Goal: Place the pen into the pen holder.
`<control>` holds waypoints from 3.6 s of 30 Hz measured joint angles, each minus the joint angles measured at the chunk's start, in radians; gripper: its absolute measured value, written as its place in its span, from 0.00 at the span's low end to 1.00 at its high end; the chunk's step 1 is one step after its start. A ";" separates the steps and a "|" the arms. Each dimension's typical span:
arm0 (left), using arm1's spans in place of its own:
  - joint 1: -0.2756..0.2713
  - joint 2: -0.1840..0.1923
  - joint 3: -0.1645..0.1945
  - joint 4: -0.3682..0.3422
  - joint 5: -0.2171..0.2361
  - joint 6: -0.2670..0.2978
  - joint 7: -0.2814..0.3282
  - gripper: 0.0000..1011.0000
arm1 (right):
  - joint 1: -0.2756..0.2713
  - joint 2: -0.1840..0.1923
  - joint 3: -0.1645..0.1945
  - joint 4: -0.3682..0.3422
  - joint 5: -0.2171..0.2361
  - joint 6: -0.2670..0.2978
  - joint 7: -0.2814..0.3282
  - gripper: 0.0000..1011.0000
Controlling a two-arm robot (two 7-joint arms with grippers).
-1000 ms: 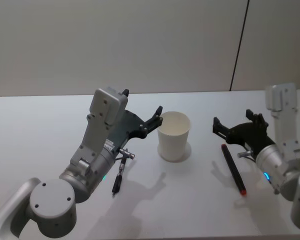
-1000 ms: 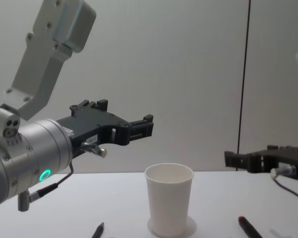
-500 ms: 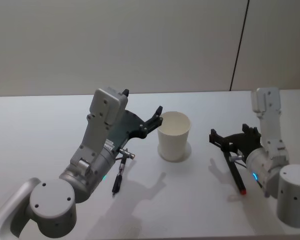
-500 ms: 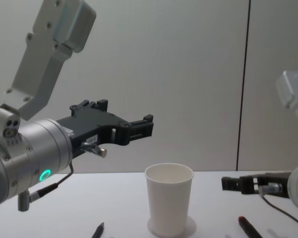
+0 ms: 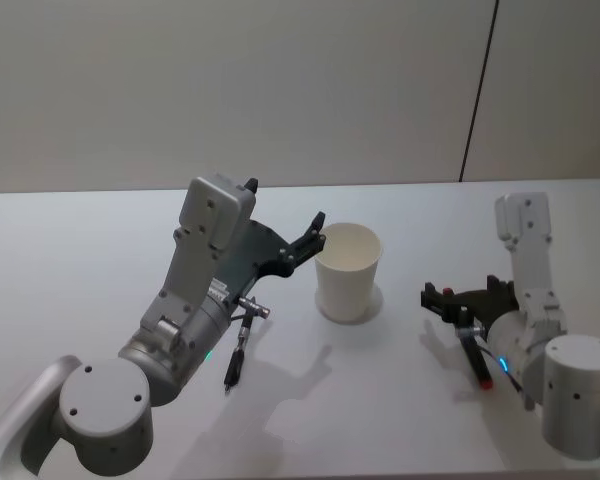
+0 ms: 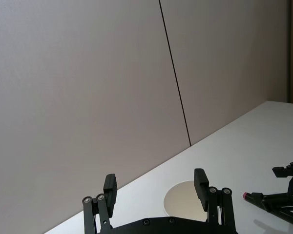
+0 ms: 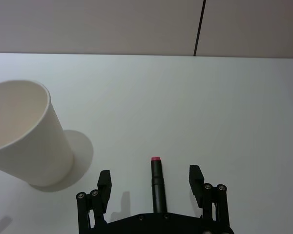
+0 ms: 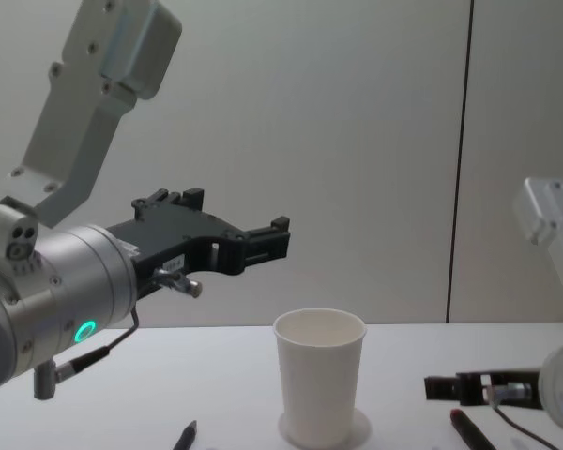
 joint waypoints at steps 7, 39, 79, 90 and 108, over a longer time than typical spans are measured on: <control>0.000 0.000 0.000 0.000 0.000 0.000 0.000 0.99 | 0.005 -0.006 0.001 0.023 0.000 0.011 -0.002 0.99; 0.000 0.000 0.000 0.000 0.000 0.000 0.000 0.99 | 0.025 -0.025 0.004 0.129 -0.030 0.018 0.017 0.57; 0.000 0.000 0.000 0.000 0.000 0.000 0.000 0.99 | -0.005 -0.013 0.023 0.043 -0.045 -0.121 0.076 0.17; 0.000 0.000 0.000 0.000 0.000 0.000 0.000 0.99 | -0.015 0.000 0.030 0.000 -0.042 -0.256 0.154 0.17; 0.000 0.000 0.000 0.000 0.000 0.000 0.000 0.99 | 0.037 -0.005 0.032 0.040 -0.037 -0.552 0.344 0.17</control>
